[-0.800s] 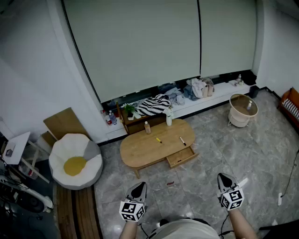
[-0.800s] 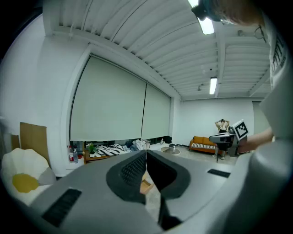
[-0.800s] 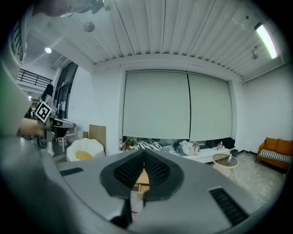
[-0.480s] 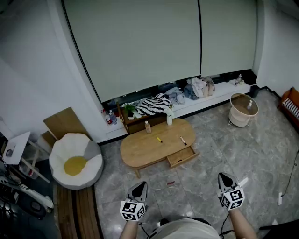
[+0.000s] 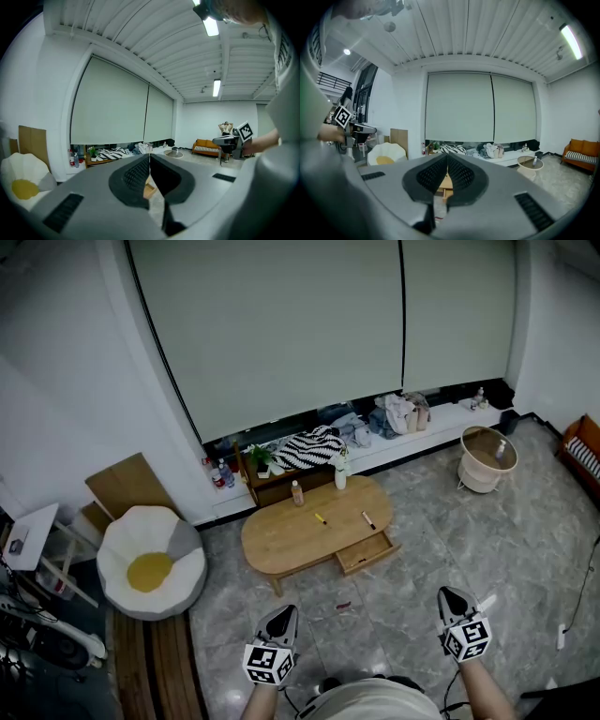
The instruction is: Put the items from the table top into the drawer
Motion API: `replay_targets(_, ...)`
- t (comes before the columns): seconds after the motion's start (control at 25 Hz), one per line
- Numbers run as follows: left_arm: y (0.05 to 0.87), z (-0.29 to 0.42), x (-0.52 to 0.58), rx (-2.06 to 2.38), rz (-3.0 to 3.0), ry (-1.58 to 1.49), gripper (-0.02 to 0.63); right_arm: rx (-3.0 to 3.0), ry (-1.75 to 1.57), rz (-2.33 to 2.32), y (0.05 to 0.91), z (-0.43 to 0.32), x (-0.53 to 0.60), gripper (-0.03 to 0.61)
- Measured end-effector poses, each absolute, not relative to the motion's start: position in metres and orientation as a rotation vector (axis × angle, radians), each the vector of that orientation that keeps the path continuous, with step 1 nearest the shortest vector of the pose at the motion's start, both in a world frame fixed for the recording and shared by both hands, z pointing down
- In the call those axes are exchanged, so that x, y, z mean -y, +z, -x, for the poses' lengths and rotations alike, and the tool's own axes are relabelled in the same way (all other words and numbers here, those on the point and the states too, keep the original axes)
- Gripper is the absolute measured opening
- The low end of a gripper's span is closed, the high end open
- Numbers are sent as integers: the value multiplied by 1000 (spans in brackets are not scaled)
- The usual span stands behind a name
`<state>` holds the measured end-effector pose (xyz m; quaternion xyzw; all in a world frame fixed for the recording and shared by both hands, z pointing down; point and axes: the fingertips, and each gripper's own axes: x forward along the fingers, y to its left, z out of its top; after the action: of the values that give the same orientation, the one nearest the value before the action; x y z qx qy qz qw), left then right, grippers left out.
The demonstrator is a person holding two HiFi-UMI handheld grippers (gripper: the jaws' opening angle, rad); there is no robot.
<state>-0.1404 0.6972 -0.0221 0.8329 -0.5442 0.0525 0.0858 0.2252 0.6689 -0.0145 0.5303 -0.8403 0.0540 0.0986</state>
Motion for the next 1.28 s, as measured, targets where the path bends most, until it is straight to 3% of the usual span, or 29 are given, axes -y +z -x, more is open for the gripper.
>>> replay_targets(1.28,-4,224,-688,1542,-2548,162,21,2482,178,-1499,13,-118,-663,21)
